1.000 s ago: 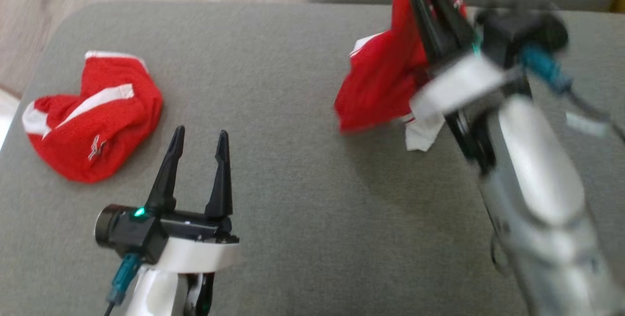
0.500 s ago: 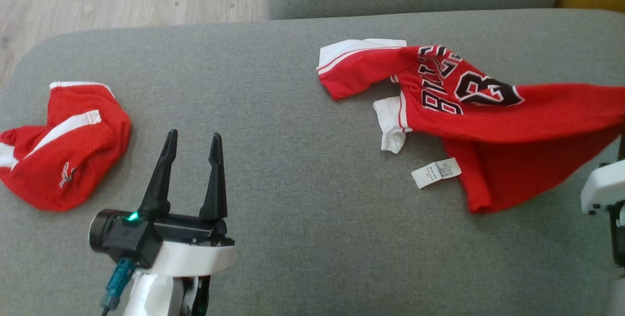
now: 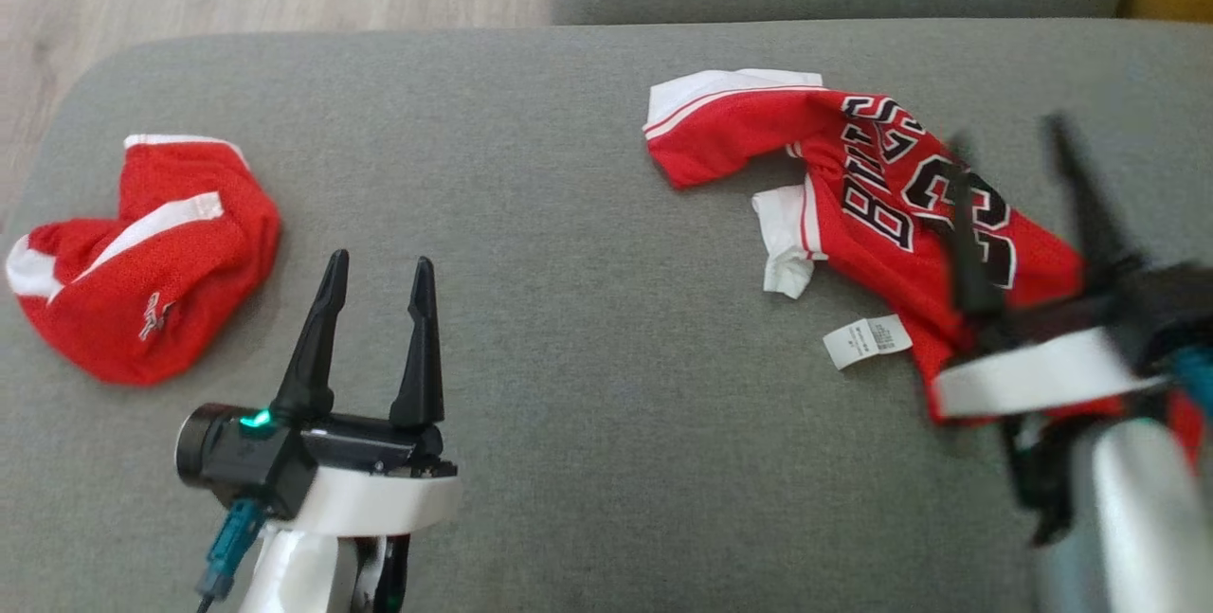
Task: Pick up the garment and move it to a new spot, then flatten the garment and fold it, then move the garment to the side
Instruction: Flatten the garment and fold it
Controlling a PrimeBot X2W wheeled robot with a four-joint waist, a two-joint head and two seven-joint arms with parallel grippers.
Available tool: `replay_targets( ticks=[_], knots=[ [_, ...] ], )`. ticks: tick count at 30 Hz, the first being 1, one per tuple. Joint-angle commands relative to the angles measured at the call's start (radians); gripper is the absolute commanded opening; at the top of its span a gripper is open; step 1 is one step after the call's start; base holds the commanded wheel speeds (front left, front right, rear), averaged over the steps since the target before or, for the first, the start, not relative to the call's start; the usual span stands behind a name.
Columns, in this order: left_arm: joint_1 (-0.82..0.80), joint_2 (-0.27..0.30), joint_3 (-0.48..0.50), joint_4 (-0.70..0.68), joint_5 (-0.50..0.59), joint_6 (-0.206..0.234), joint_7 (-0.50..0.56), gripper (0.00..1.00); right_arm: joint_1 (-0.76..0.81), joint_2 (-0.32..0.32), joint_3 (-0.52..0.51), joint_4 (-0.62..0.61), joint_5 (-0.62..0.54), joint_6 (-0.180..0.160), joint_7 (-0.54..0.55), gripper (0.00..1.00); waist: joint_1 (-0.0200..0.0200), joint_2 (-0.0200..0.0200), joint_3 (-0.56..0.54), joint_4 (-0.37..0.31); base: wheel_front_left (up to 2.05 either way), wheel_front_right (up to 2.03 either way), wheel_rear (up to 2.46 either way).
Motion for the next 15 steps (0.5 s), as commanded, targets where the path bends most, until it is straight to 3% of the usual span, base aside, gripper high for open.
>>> replay_targets(
  ticks=[1, 8, 15],
  knots=[
    [-0.039, 0.001, 0.028, -0.037, -0.003, -0.003, -0.004, 1.0, 0.01, -0.005, 0.043, -0.013, 0.013, 0.007, -0.016, 1.0, 0.0, 0.0, 0.001, 0.006, 0.0, 0.0, 0.0],
    [-0.038, 0.001, 0.009, -0.04, -0.004, -0.008, -0.004, 1.0, 0.04, -0.005, 0.109, 0.102, 0.02, 0.007, -0.065, 1.0, 0.0, 0.0, 0.015, 0.041, 0.0, 0.0, 0.0],
    [-0.051, 0.001, -0.002, -0.037, -0.005, -0.01, -0.004, 1.0, -0.044, -0.005, 0.15, 0.205, -0.025, 0.007, -0.027, 1.0, 0.0, 0.0, 0.041, 0.08, 0.0, 0.0, 0.0]
  ],
)
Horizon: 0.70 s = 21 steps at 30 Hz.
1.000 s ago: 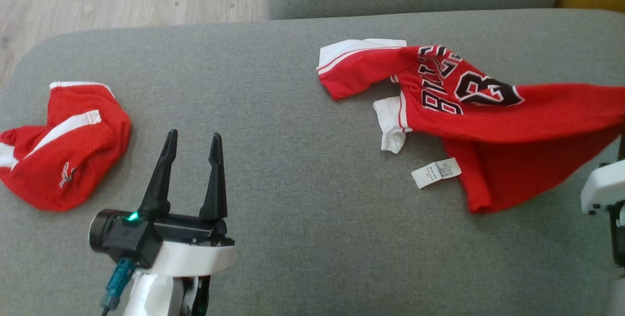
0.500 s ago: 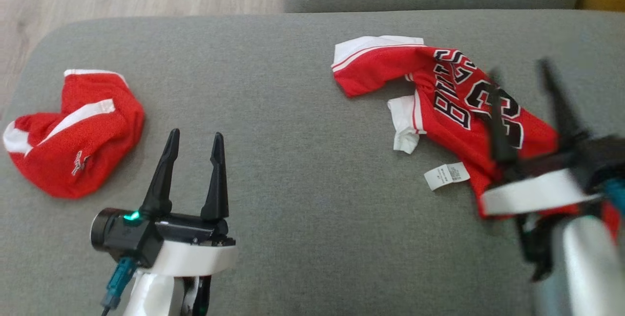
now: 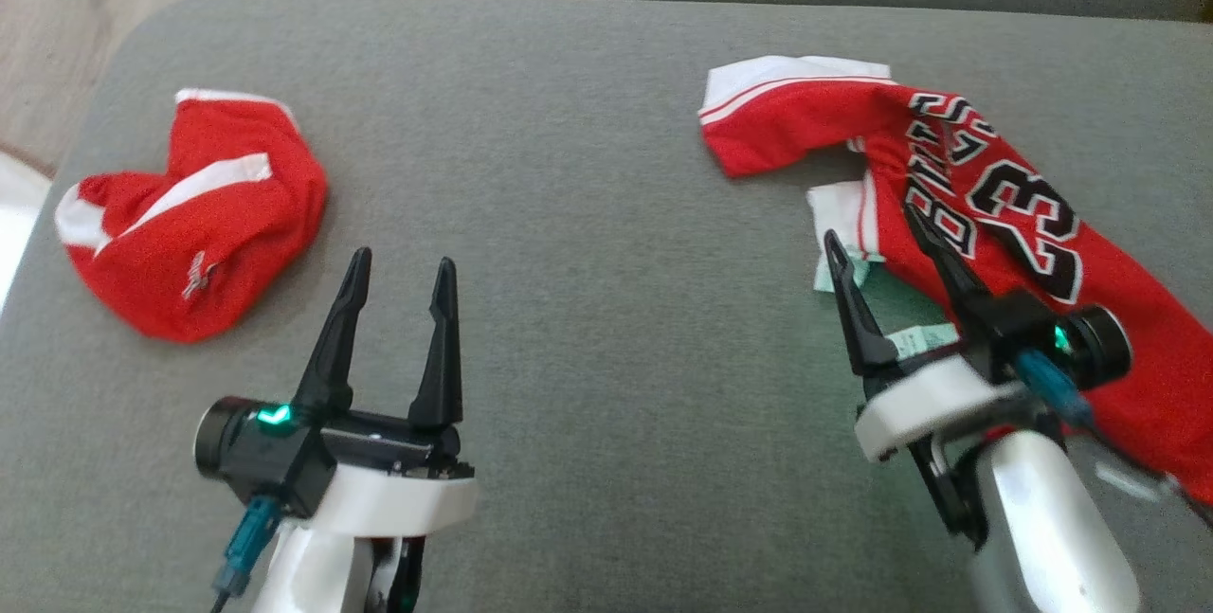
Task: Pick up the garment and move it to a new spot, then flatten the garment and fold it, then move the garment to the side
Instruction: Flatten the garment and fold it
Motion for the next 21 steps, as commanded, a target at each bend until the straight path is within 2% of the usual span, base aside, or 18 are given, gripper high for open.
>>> replay_targets(
  ticks=[1, 10, 21],
  knots=[
    [-0.05, 0.001, 0.025, -0.034, -0.008, -0.002, -0.004, 1.0, -0.061, -0.004, 0.024, -0.005, -0.021, 0.007, 0.015, 1.0, -0.0001, 0.0, 0.011, 0.021, 0.0, 0.0, 0.0],
    [-0.064, 0.001, -0.032, -0.029, -0.042, 0.013, -0.004, 1.0, -0.227, -0.004, -0.071, 0.322, 0.021, 0.007, 0.155, 1.0, -0.0001, 0.0, 0.034, 0.112, 0.0, 0.0, 0.0],
    [-0.073, 0.001, -0.061, -0.028, -0.058, 0.029, -0.004, 1.0, -0.404, -0.004, -0.222, 0.638, 0.022, 0.007, 0.213, 1.0, -0.0001, 0.0, 0.053, 0.167, 0.0, 0.0, 0.0]
  ],
)
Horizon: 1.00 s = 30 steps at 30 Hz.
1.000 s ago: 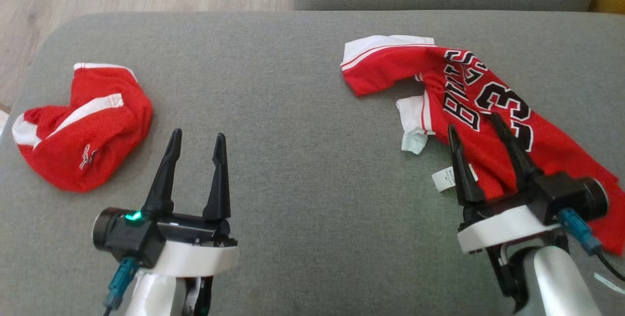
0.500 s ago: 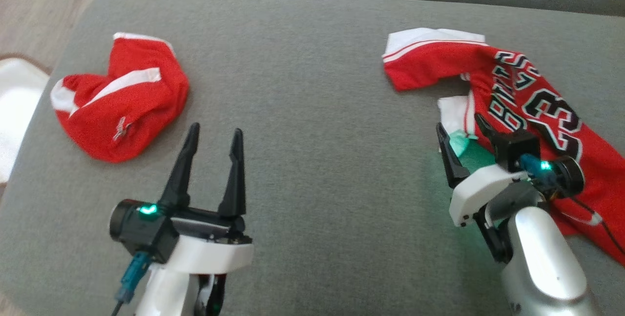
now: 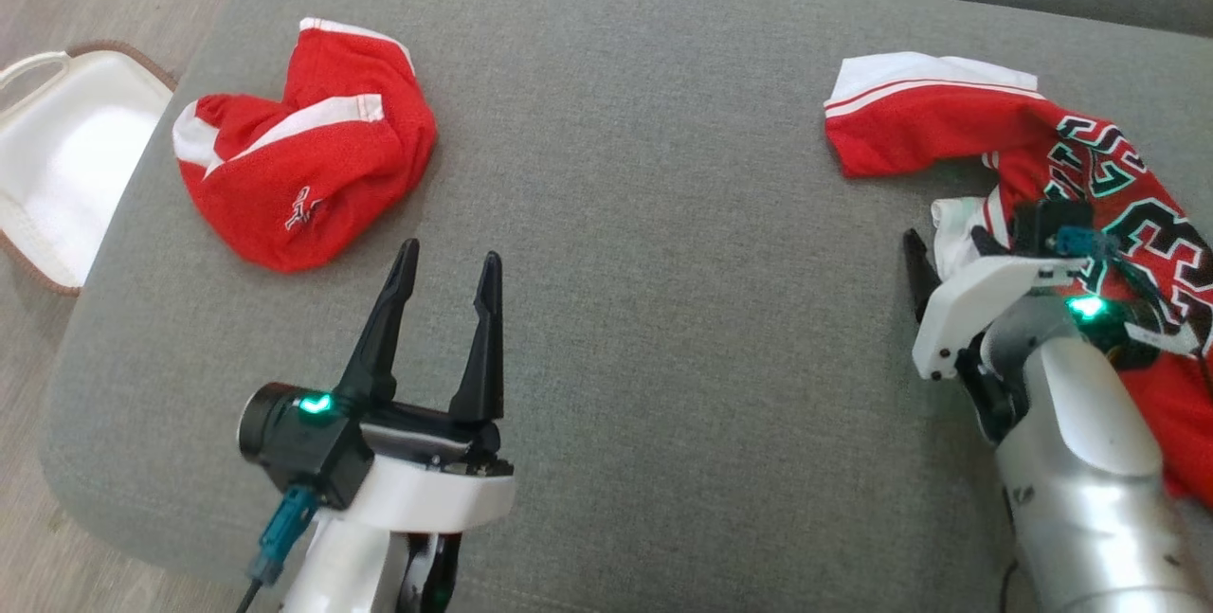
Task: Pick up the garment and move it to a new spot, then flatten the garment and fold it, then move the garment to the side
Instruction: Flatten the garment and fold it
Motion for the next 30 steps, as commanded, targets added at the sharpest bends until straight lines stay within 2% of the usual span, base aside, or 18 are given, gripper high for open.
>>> replay_targets(
  ticks=[1, 6, 7, 8, 14, 17, 20, 24, 30],
  knots=[
    [-0.045, 0.001, 0.025, -0.031, -0.007, 0.009, -0.004, 1.0, -0.05, -0.001, 0.013, -0.001, -0.011, 0.007, 0.006, 1.0, -0.0001, 0.0, 0.006, 0.003, 0.0, 0.0, 0.0],
    [-0.054, 0.001, 0.024, -0.033, -0.008, 0.012, -0.004, 1.0, -0.107, -0.001, 0.0, 0.099, 0.001, 0.007, 0.008, 1.0, -0.0001, 0.0, 0.017, 0.006, 0.0, 0.0, 0.0],
    [-0.055, 0.001, 0.024, -0.032, -0.007, 0.013, -0.004, 1.0, -0.115, -0.001, 0.001, 0.118, 0.002, 0.007, 0.009, 0.86, -0.0001, 0.0, 0.018, 0.005, 0.0, 0.0, 0.0],
    [-0.056, 0.001, 0.024, -0.032, -0.007, 0.013, -0.004, 1.0, -0.122, -0.001, 0.004, 0.135, 0.005, 0.007, 0.008, 0.0, -0.0001, 0.0, 0.018, 0.005, 0.0, 0.0, 0.0],
    [-0.059, 0.001, 0.026, -0.025, -0.007, 0.015, -0.004, 1.0, -0.156, -0.001, 0.058, 0.189, 0.09, 0.007, -0.059, 0.0, -0.0001, 0.0, 0.006, -0.003, 0.0, 0.0, 0.0],
    [-0.057, 0.001, 0.031, -0.021, -0.004, 0.014, -0.004, 1.0, -0.167, -0.001, 0.17, 0.164, 0.21, 0.007, -0.114, 0.0, -0.0001, 0.0, -0.007, -0.01, 0.0, 0.0, 0.0],
    [-0.052, 0.001, 0.037, -0.019, 0.0, 0.013, -0.004, 1.0, -0.164, -0.001, 0.309, 0.081, 0.361, 0.007, -0.159, 0.0, -0.0001, 0.0, -0.021, -0.02, 0.0, 0.0, 0.0],
    [-0.047, 0.001, 0.04, -0.02, 0.004, 0.011, -0.004, 1.0, -0.15, -0.001, 0.506, -0.096, 0.563, 0.007, -0.188, 0.0, -0.0001, 0.0, -0.036, -0.028, 0.0, 0.0, 0.0],
    [-0.039, 0.001, 0.042, -0.026, 0.01, 0.009, -0.004, 1.0, -0.149, -0.001, 0.733, -0.303, 0.759, 0.007, -0.22, 0.0, -0.0001, 0.0, -0.057, -0.014, 0.0, 0.0, 0.0]
  ],
)
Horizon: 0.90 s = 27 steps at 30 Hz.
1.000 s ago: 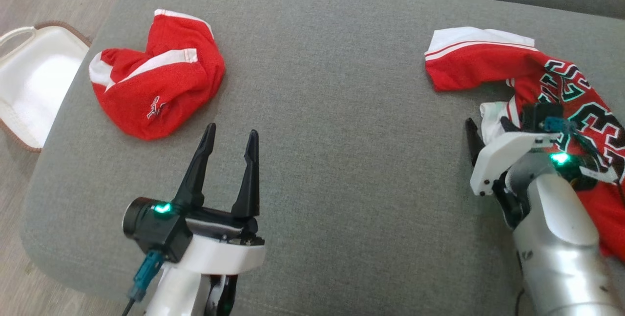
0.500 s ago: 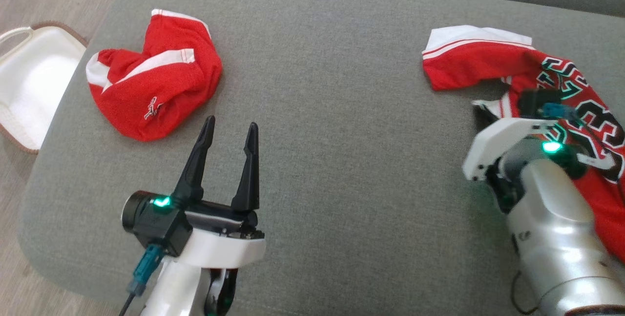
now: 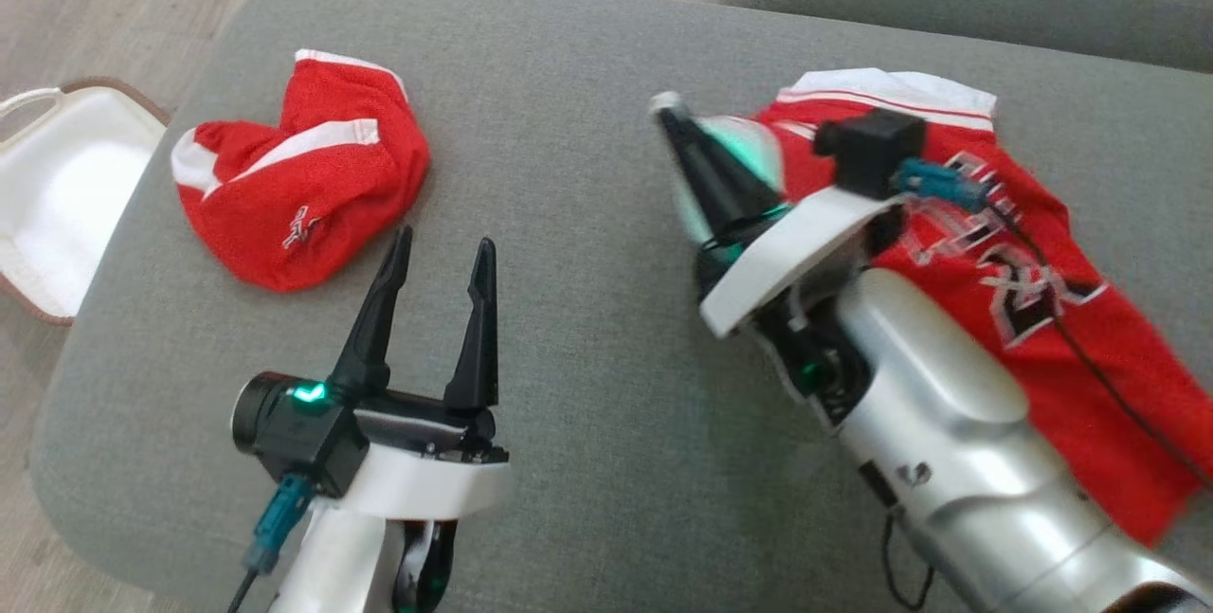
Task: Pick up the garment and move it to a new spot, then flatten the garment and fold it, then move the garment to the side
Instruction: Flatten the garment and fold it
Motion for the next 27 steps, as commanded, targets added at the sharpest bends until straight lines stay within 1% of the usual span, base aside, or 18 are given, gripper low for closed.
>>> replay_targets(
  ticks=[1, 5, 6, 7, 8, 10, 12, 14, 16, 18, 20, 22, 24, 27],
  knots=[
    [-0.013, 0.002, 0.039, -0.033, 0.009, 0.0, -0.004, 1.0, -0.023, 0.021, 0.017, -0.039, 0.015, 0.007, -0.013, 0.0, 0.0, 0.0, -0.005, 0.006, 0.0, 0.0, 0.0],
    [-0.003, 0.002, 0.046, -0.034, 0.01, 0.001, -0.004, 1.0, -0.029, 0.021, 0.14, -0.053, 0.092, 0.007, -0.011, 0.0, 0.0, 0.0, -0.015, 0.023, 0.0, 0.0, 0.0],
    [-0.001, 0.002, 0.048, -0.034, 0.01, 0.001, -0.004, 1.0, -0.028, 0.021, 0.173, -0.051, 0.106, 0.007, -0.008, 0.13, 0.0, 0.0, -0.017, 0.026, 0.0, 0.0, 0.0],
    [0.001, 0.002, 0.049, -0.034, 0.009, 0.002, -0.004, 1.0, -0.025, 0.021, 0.204, -0.049, 0.118, 0.007, -0.006, 0.95, 0.0, 0.0, -0.018, 0.028, 0.0, 0.0, 0.0],
    [0.003, 0.002, 0.049, -0.034, 0.009, 0.002, -0.004, 1.0, -0.022, 0.021, 0.227, -0.042, 0.13, 0.007, -0.005, 1.0, 0.0, 0.0, -0.02, 0.029, 0.0, 0.0, 0.0],
    [0.006, 0.002, 0.049, -0.034, 0.009, 0.004, -0.004, 1.0, -0.024, 0.021, 0.245, -0.016, 0.136, 0.007, -0.018, 1.0, 0.0, 0.0, -0.022, 0.03, 0.0, 0.0, 0.0],
    [0.008, 0.002, 0.052, -0.035, 0.008, 0.007, -0.004, 1.0, -0.034, 0.021, 0.228, 0.018, 0.13, 0.007, -0.045, 1.0, 0.0, 0.0, -0.023, 0.023, 0.0, 0.0, 0.0],
    [0.008, 0.002, 0.056, -0.04, 0.007, 0.01, -0.004, 1.0, -0.051, 0.021, 0.198, 0.061, 0.097, 0.007, -0.069, 1.0, 0.0, 0.0, -0.026, 0.009, 0.0, 0.0, 0.0],
    [0.009, 0.002, 0.058, -0.042, 0.009, 0.01, -0.004, 1.0, -0.061, 0.021, 0.143, 0.103, 0.062, 0.007, -0.095, 1.0, 0.0, 0.0, -0.032, -0.007, 0.0, 0.0, 0.0],
    [0.012, 0.002, 0.062, -0.044, 0.009, 0.012, -0.004, 1.0, -0.066, 0.02, 0.054, 0.168, 0.005, 0.007, -0.128, 1.0, 0.0, 0.0, -0.041, -0.026, 0.0, 0.0, 0.0],
    [0.016, 0.002, 0.065, -0.049, 0.01, 0.012, -0.004, 1.0, -0.066, 0.007, -0.046, 0.231, -0.086, 0.007, -0.159, 1.0, 0.0, 0.0, -0.048, -0.046, 0.0, 0.0, 0.0],
    [0.02, 0.002, 0.068, -0.055, 0.012, 0.012, -0.004, 1.0, -0.05, -0.01, -0.159, 0.266, -0.179, 0.007, -0.183, 1.0, 0.0, 0.0, -0.053, -0.066, 0.0, 0.0, 0.0],
    [0.023, 0.002, 0.073, -0.063, 0.014, 0.013, -0.004, 1.0, -0.012, -0.012, -0.271, 0.259, -0.26, 0.007, -0.194, 1.0, 0.0, 0.0, -0.051, -0.09, 0.0, 0.0, 0.0],
    [0.029, 0.002, 0.083, -0.07, 0.021, 0.009, -0.004, 1.0, 0.078, 0.0, -0.431, 0.178, -0.388, 0.007, -0.199, 1.0, 0.0, 0.0, -0.046, -0.131, 0.0, 0.0, 0.0]
  ],
)
